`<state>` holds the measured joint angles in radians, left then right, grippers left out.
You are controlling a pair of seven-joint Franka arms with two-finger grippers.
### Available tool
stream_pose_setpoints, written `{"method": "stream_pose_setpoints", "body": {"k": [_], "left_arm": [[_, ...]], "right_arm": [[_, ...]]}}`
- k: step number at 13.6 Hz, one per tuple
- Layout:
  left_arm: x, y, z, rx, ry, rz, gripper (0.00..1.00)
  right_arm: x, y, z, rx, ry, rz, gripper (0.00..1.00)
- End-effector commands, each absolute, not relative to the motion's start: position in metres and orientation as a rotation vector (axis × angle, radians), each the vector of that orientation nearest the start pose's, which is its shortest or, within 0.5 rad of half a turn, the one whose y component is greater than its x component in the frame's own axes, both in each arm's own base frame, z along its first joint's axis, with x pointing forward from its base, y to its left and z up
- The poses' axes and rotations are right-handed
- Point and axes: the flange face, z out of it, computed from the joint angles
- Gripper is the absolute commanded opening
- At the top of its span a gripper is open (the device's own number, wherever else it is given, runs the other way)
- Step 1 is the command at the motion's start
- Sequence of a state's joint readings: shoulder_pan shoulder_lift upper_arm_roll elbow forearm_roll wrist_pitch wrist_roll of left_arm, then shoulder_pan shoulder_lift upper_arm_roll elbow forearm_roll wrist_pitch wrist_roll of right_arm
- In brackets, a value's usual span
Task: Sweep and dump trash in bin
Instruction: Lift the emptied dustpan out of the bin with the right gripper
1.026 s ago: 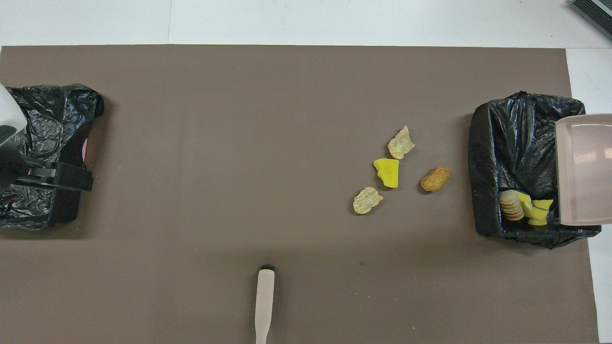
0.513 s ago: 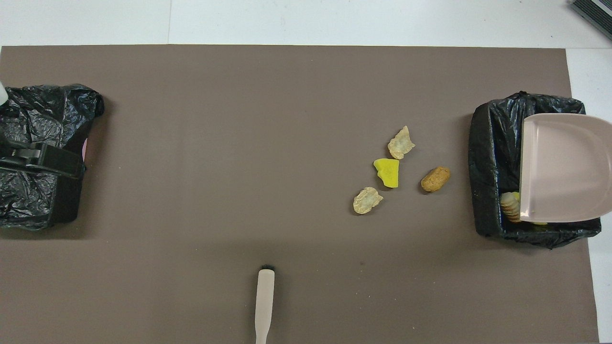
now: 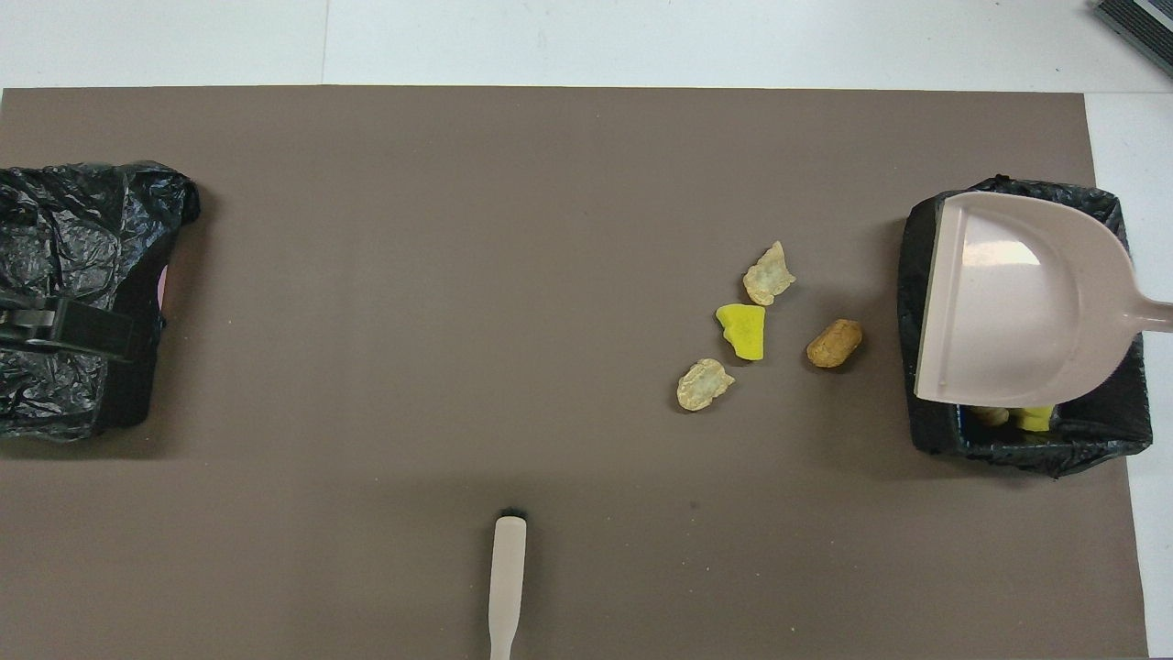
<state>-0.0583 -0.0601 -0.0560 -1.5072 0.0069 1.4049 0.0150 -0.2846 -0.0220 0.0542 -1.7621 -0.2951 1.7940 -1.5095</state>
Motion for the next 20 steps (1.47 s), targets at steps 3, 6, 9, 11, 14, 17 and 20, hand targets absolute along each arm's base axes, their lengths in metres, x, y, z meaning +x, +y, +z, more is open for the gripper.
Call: {"method": "stream_pose_setpoints", "body": {"k": [3,6,9,11,14,17,20], "left_arm": [[0.506,-0.046,0.670,-3.138,0.189,0.032,1.00],[0.512,-0.044,0.674,-3.142,0.185,0.003,1.00],[0.522,-0.032,0.672,-3.141,0.151,0.015,1.00],[0.529,-0.032,0.676,-3.142,0.151,0.010,1.00],[0.525,-0.035,0.679,-3.143,0.158,-0.009,1.00],[0.524,-0.036,0.680,-3.141,0.153,-0.005,1.00],[0.523,-0.035,0.681,-3.141,0.148,-0.007,1.00]], "right_arm": [[0.541,-0.131,0.552,-2.556,-1.982,0.113,0.00],[0.547,-0.091,0.541,-2.521,-1.910,0.035,0.00],[0.553,-0.042,0.520,-2.436,-1.926,0.012,0.00],[0.560,0.001,0.508,-2.381,-1.963,0.030,0.00],[0.568,0.058,0.494,-2.342,-1.988,-0.029,0.00],[0.567,0.123,0.494,-2.401,-1.953,-0.085,0.00],[0.566,0.191,0.480,-2.483,-1.852,-0.133,0.00]]}}
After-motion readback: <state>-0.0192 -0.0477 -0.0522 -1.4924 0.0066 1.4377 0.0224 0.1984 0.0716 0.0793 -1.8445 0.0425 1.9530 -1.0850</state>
